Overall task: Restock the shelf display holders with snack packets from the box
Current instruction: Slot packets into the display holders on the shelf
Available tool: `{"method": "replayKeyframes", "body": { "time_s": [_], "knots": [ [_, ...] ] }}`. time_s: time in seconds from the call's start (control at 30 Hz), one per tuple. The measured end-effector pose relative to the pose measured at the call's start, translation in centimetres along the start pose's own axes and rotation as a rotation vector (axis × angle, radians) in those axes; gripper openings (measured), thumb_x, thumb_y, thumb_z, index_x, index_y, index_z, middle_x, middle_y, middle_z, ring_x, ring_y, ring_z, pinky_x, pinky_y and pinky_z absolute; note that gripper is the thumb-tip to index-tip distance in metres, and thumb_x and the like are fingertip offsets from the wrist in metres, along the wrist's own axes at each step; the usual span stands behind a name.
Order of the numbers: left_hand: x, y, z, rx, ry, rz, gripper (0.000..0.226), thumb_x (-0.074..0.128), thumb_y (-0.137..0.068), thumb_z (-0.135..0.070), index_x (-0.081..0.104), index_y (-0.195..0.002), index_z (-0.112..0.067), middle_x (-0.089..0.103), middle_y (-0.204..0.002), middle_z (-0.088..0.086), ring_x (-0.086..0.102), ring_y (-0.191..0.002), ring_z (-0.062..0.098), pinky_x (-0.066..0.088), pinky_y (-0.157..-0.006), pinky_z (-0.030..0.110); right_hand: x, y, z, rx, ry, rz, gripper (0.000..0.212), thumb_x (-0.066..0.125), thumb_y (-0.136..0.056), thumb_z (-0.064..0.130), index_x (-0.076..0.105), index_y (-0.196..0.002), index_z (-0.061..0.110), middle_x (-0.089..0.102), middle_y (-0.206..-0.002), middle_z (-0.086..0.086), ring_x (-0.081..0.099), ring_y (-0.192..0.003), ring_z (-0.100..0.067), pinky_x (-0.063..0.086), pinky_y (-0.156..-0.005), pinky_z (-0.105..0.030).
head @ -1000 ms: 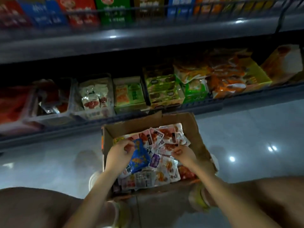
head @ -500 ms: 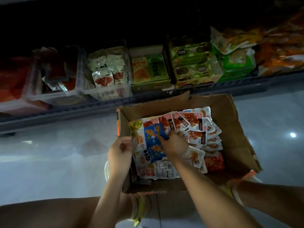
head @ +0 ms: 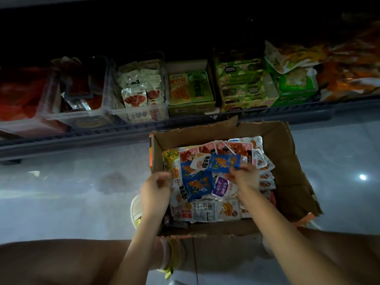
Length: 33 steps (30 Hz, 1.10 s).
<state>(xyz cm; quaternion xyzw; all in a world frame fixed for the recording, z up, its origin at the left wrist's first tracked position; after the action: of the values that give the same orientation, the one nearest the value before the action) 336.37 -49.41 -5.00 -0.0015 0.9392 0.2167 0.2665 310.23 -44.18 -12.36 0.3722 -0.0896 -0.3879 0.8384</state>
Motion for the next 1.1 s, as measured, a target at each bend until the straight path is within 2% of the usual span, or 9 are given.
{"method": "replayKeyframes", "body": {
  "time_s": [0.07, 0.17, 0.3, 0.43, 0.5, 0.63, 0.9, 1.0, 1.1],
  "knots": [
    [1.0, 0.6, -0.2, -0.065, 0.03, 0.071, 0.012, 0.056, -0.094, -0.023, 0.067, -0.097, -0.018, 0.069, -0.097, 0.003, 0.064, -0.092, 0.021, 0.052, -0.078, 0.032, -0.3, 2.5, -0.6, 0.162, -0.213, 0.082, 0.026, 0.059, -0.086, -0.009, 0.059, -0.106, 0.008, 0.065, -0.103, -0.012, 0.068, -0.076, -0.024, 0.058, -0.053, -0.023],
    [3.1, 1.9, -0.9, -0.181, 0.286, 0.192, 0.014, 0.062, -0.089, -0.033, 0.061, -0.101, -0.024, 0.069, -0.099, -0.002, 0.066, -0.092, 0.015, 0.056, -0.079, 0.033, 1.5, 6.9, -2.3, 0.313, -0.244, 0.285, 0.025, 0.058, -0.085, -0.007, 0.06, -0.102, 0.011, 0.07, -0.097, -0.014, 0.071, -0.072, -0.024, 0.059, -0.057, -0.028],
    [2.3, 1.7, -0.2, -0.261, 0.545, -0.008, 0.02, 0.064, -0.089, -0.012, 0.057, -0.107, -0.015, 0.069, -0.102, 0.005, 0.068, -0.092, 0.023, 0.057, -0.08, 0.044, 4.1, 8.6, -3.8, 0.304, -0.083, 0.486, 0.023, 0.063, -0.086, 0.003, 0.061, -0.109, 0.006, 0.073, -0.09, -0.013, 0.071, -0.072, -0.025, 0.059, -0.061, -0.034],
    [-0.7, 0.3, -0.5, -0.209, 0.626, -0.142, 0.017, 0.057, -0.091, 0.001, 0.053, -0.096, -0.015, 0.066, -0.086, 0.0, 0.067, -0.071, 0.011, 0.058, -0.066, 0.034, 3.4, 3.0, -2.4, -0.154, 0.664, 0.232, 0.047, 0.061, -0.088, 0.046, 0.058, -0.118, 0.01, 0.068, -0.107, -0.005, 0.064, -0.099, -0.021, 0.052, -0.084, -0.037],
    [-2.0, -0.4, -0.6, -0.185, 0.627, -0.183, 0.017, 0.057, -0.091, 0.002, 0.053, -0.093, -0.014, 0.065, -0.085, -0.002, 0.067, -0.072, 0.012, 0.056, -0.068, 0.035, 4.5, 1.8, -2.2, -0.253, 0.903, 0.175, 0.056, 0.059, -0.087, 0.053, 0.053, -0.12, 0.009, 0.066, -0.109, -0.005, 0.062, -0.101, -0.023, 0.048, -0.075, -0.031],
    [-3.7, -1.1, 0.0, -0.16, 0.599, -0.247, 0.018, 0.055, -0.091, 0.003, 0.054, -0.091, -0.016, 0.066, -0.085, -0.003, 0.064, -0.075, 0.014, 0.055, -0.069, 0.034, 7.0, 0.9, -2.8, -0.281, 1.095, 0.094, 0.043, 0.063, -0.084, 0.052, 0.061, -0.1, 0.012, 0.067, -0.091, -0.002, 0.066, -0.083, -0.022, 0.041, -0.058, -0.026],
    [-3.7, -1.5, 1.0, -0.183, 0.573, -0.255, 0.019, 0.056, -0.091, 0.0, 0.052, -0.107, -0.01, 0.065, -0.091, -0.002, 0.064, -0.087, 0.019, 0.054, -0.071, 0.034, 2.3, -0.2, -3.7, -0.111, 0.582, 0.047, 0.018, 0.06, -0.09, 0.017, 0.068, -0.089, 0.0, 0.063, -0.075, -0.009, 0.058, -0.069, -0.022, 0.042, -0.059, -0.028],
    [-3.2, -1.5, 1.0, -0.138, 0.453, -0.235, 0.019, 0.056, -0.091, 0.0, 0.055, -0.105, -0.013, 0.067, -0.091, 0.0, 0.065, -0.087, 0.022, 0.055, -0.075, 0.04, -1.7, 0.5, -2.7, -0.045, 0.325, -0.031, 0.008, 0.064, -0.088, 0.008, 0.066, -0.08, 0.009, 0.066, -0.082, -0.01, 0.064, -0.082, -0.027, 0.055, -0.076, -0.041],
    [-2.6, -1.5, 0.7, -0.054, 0.204, -0.226, 0.017, 0.057, -0.089, -0.007, 0.057, -0.101, -0.018, 0.069, -0.095, 0.004, 0.065, -0.09, 0.028, 0.054, -0.079, 0.048, -5.0, 1.3, -2.0, 0.101, 0.084, -0.148, 0.016, 0.069, -0.084, 0.006, 0.06, -0.074, 0.014, 0.066, -0.092, -0.01, 0.064, -0.087, -0.024, 0.054, -0.079, -0.038]
  ]
}}
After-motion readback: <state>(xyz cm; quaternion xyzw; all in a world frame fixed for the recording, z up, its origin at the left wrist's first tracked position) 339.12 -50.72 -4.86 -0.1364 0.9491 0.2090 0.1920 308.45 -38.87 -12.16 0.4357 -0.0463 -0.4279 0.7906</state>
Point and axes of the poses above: each hand's wrist, its own y-axis away from the middle knuckle, its own x-axis out of the palm, z = x × y, the point moved 7 cm from there along -y, towards the middle knuckle
